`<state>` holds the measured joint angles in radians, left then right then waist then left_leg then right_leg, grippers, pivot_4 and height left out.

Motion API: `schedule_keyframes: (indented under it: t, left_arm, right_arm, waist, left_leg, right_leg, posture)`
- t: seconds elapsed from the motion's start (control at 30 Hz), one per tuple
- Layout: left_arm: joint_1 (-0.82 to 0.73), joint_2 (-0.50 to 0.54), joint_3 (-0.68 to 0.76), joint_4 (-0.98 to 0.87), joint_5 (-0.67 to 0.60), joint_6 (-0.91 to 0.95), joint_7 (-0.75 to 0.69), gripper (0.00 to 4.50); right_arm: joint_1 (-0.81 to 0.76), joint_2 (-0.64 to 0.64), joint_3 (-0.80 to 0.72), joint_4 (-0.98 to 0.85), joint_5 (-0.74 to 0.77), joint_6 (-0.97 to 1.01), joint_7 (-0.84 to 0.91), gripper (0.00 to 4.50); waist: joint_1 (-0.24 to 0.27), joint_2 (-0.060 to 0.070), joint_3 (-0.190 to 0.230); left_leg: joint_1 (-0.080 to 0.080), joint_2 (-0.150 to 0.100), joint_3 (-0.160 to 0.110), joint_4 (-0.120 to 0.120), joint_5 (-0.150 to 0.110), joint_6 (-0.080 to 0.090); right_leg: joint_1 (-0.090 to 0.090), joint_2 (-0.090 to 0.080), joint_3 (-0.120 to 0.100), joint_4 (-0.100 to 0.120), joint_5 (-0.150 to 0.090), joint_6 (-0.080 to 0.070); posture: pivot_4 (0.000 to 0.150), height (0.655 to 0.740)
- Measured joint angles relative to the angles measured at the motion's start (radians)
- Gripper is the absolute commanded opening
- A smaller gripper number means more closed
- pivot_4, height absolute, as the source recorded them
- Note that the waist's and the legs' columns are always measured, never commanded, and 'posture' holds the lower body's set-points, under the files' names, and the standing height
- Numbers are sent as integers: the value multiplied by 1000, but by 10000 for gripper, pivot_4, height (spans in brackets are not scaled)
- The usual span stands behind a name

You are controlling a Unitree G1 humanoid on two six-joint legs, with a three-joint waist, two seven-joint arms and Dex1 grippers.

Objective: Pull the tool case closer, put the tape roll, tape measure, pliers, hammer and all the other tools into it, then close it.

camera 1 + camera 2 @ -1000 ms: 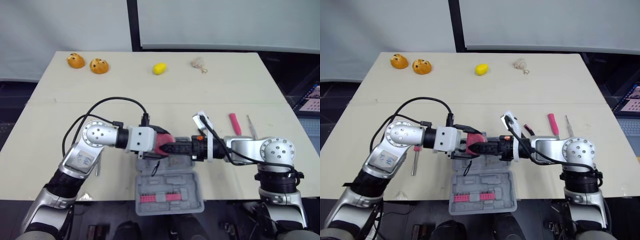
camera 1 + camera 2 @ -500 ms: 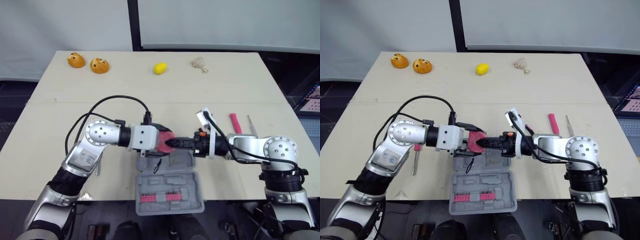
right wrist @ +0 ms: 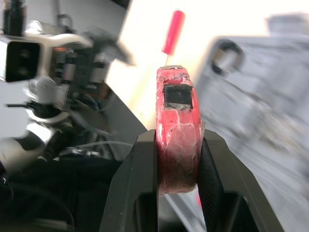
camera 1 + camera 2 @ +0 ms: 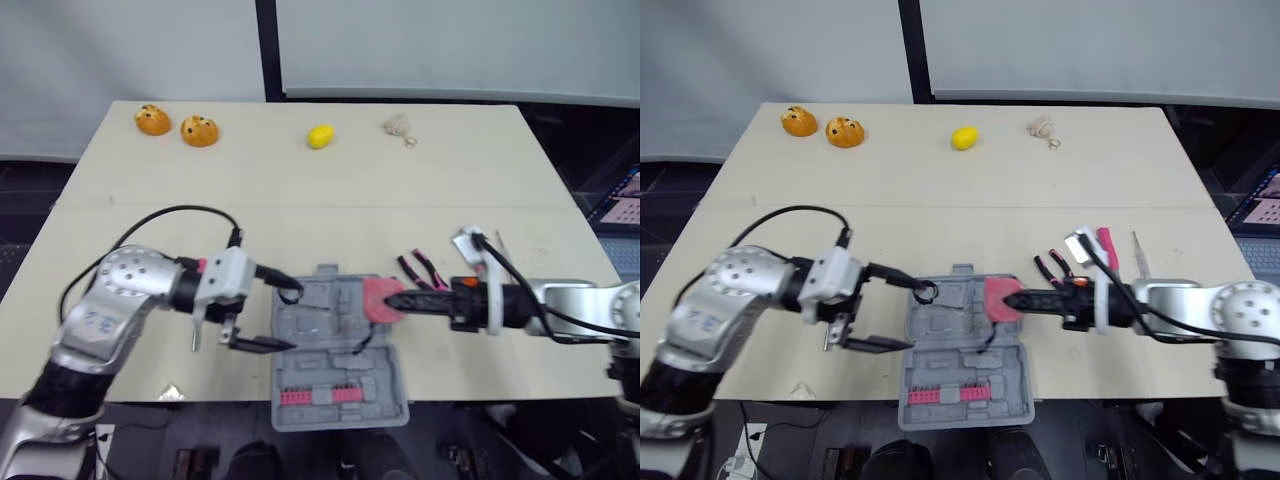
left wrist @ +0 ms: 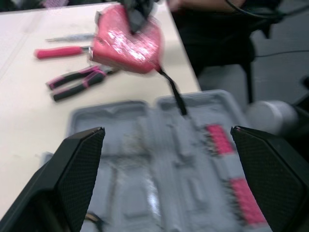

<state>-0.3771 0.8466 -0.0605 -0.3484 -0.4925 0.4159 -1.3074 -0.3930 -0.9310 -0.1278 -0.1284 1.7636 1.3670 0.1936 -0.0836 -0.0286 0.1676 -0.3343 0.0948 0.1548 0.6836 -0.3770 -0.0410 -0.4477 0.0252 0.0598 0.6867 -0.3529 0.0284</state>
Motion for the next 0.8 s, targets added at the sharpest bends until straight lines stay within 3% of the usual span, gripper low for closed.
schedule_keyframes:
  t: [0.17, 0.37, 0.53, 0.8]
  left_arm:
    - [92, 63, 45, -76, -83, 46, -40, 45000]
    - [121, 71, 48, -81, -62, -8, -40, 45000]
    - [122, 71, 48, -87, -46, -29, -21, 45000]
    - [136, 71, 48, -112, -35, -46, -9, 45000]
  right_arm:
    - [90, -94, 46, 57, -301, -21, 240, 5318]
    - [112, -97, 140, 99, -585, -123, 498, 5318]
    - [116, -100, 194, 136, -735, -169, 635, 5318]
    - [99, -35, 238, 169, -862, -171, 713, 5318]
  waist:
    - [1, 0, 0]
    - [1, 0, 0]
    - [1, 0, 0]
    - [1, 1, 0]
  left_leg:
    - [0, -1, -1, 0, 0, 0]
    - [0, -1, -1, -1, 0, 0]
    - [0, -1, -1, 0, 0, 0]
    - [0, -1, -1, 0, 0, 0]
  right_leg:
    - [1, 0, 0, -1, 0, 1]
    - [1, 0, 0, -1, 0, 1]
    - [1, 0, 0, -2, 0, 1]
    - [1, 0, 0, -1, 0, 1]
  posture:
    - [1500, 7400]
    - [1500, 7400]
    - [1500, 7400]
    - [1500, 7400]
